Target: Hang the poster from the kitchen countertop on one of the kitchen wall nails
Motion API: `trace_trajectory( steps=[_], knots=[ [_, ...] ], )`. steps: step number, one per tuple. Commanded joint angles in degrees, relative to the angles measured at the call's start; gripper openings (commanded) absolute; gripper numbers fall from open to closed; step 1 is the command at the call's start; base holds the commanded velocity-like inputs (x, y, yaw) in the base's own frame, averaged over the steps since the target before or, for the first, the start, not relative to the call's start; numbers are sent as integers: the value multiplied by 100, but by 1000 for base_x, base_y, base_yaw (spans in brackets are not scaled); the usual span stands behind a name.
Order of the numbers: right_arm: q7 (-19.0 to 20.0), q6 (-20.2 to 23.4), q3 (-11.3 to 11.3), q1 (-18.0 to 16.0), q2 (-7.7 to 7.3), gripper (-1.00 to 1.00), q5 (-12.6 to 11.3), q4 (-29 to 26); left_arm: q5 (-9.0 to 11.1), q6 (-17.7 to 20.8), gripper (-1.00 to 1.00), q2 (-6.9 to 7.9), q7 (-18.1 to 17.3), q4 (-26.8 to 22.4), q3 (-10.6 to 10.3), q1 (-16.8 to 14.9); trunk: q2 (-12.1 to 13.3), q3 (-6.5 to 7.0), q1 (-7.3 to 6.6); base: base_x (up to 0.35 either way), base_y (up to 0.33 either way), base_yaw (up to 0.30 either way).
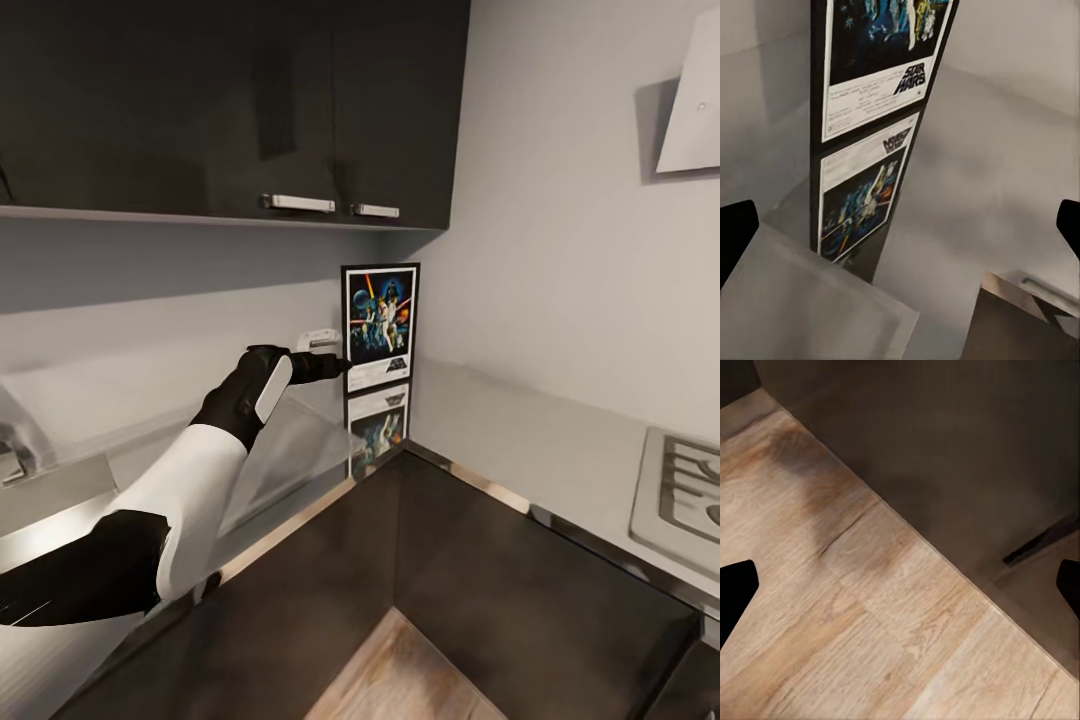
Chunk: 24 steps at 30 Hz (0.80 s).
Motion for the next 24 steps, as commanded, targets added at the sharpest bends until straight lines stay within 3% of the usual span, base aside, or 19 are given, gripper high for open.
trace_trajectory(
  steps=[1,7,24],
  knots=[
    [12,-18,-14,-4,1,100,34,6,31,27,100,0,8,-5,-1,-3,-3,-7,1,122,0,0],
    [9,-18,-16,-4,3,100,138,17,33,27,100,0,8,-5,-1,-3,-3,-7,1,149,-81,0],
    [9,-18,-16,-4,3,100,155,24,33,27,100,0,8,17,-1,-3,-3,-7,1,116,-9,0]
  ],
)
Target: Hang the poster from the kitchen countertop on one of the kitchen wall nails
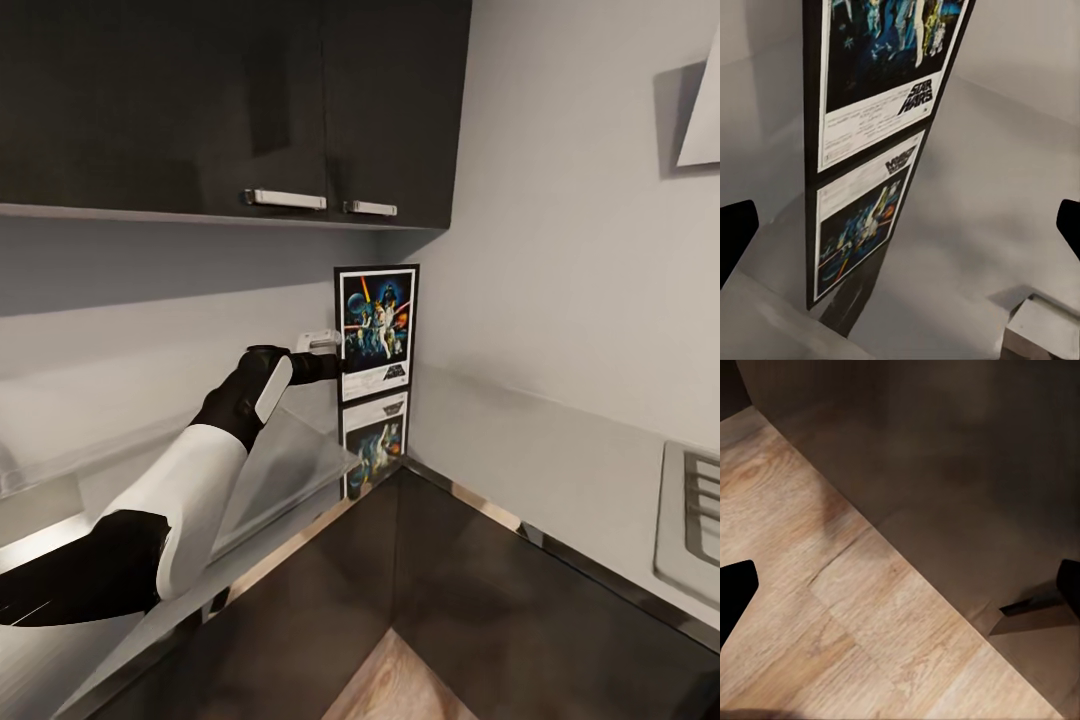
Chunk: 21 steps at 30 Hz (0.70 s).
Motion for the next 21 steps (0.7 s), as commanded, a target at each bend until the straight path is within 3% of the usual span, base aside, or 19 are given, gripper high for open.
trace_trajectory(
  steps=[1,21],
  knots=[
    [12,-18,-14,-4,0,100,18,4,30,27,100,0,8,-4,-1,-3,-3,-7,1,57,0,0],
    [21,-18,-14,-5,-3,100,12,-5,29,24,100,0,-34,-3,-30,-3,-3,-107,1,45,-16,0]
  ],
)
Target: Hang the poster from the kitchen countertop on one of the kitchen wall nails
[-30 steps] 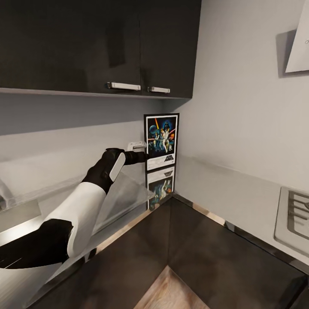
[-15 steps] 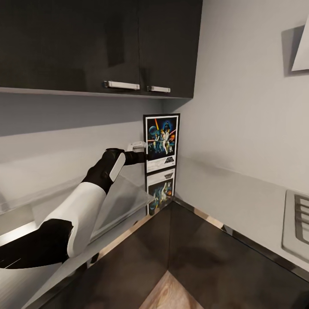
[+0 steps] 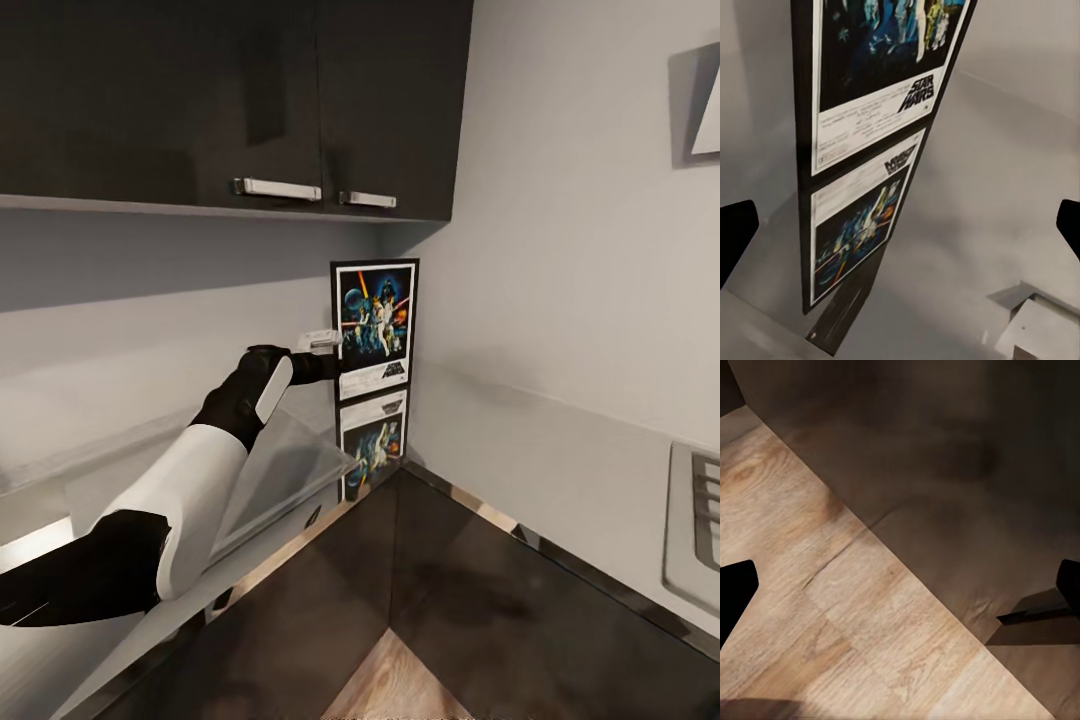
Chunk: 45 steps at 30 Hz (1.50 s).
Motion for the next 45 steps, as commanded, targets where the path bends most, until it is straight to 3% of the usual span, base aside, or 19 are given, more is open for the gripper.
trace_trajectory(
  steps=[1,8,10,11,14,15,45],
  knots=[
    [12,-18,-14,-4,0,100,17,2,32,28,100,0,8,-1,-17,-4,-4,-11,0,0,0,0],
    [11,-16,-14,-4,-10,100,17,-11,26,53,100,0,30,-7,-57,-37,-4,-21,0,0,0,0],
    [11,-7,-12,-6,-7,100,12,-21,25,75,100,0,38,124,-59,-301,-4,-21,0,0,0,0],
    [7,-2,-18,-4,-6,100,10,-24,24,134,100,0,41,544,-60,-807,-4,-21,0,0,0,0],
    [6,-3,-11,-8,-6,100,9,-28,24,175,100,0,42,943,-61,-1272,-4,-21,0,0,0,0],
    [5,-8,-11,-9,-5,100,10,-32,24,198,100,0,42,1288,-57,-1668,-4,-21,0,0,0,0],
    [-13,-9,-5,-6,-5,100,19,-26,51,-135,100,0,-1,1398,9,-1785,-4,-263,0,0,0,0]
  ],
)
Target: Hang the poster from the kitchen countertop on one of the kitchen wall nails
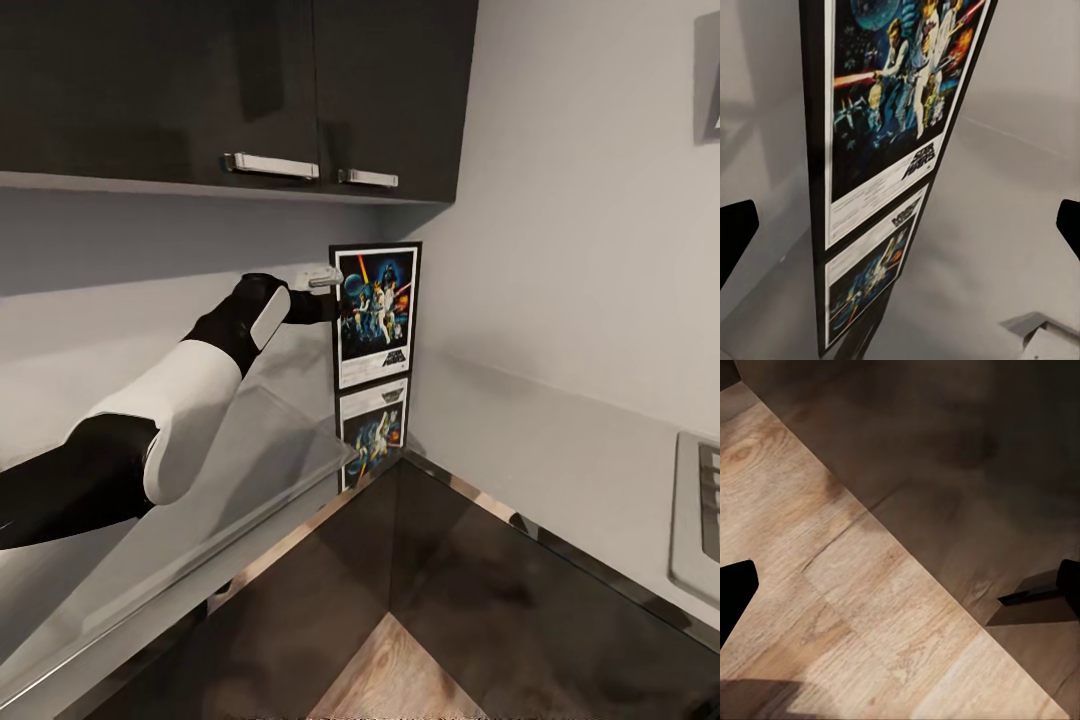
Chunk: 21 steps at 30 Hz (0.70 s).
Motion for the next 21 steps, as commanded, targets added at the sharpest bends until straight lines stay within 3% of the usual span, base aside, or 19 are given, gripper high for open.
trace_trajectory(
  steps=[1,21],
  knots=[
    [11,-18,-13,-2,0,100,19,4,31,25,100,0,12,-4,-9,-4,-3,-16,0,0,0,0],
    [10,-18,-13,-7,0,100,24,7,26,20,100,0,12,9,-9,-1,-3,-201,0,0,0,0]
  ],
)
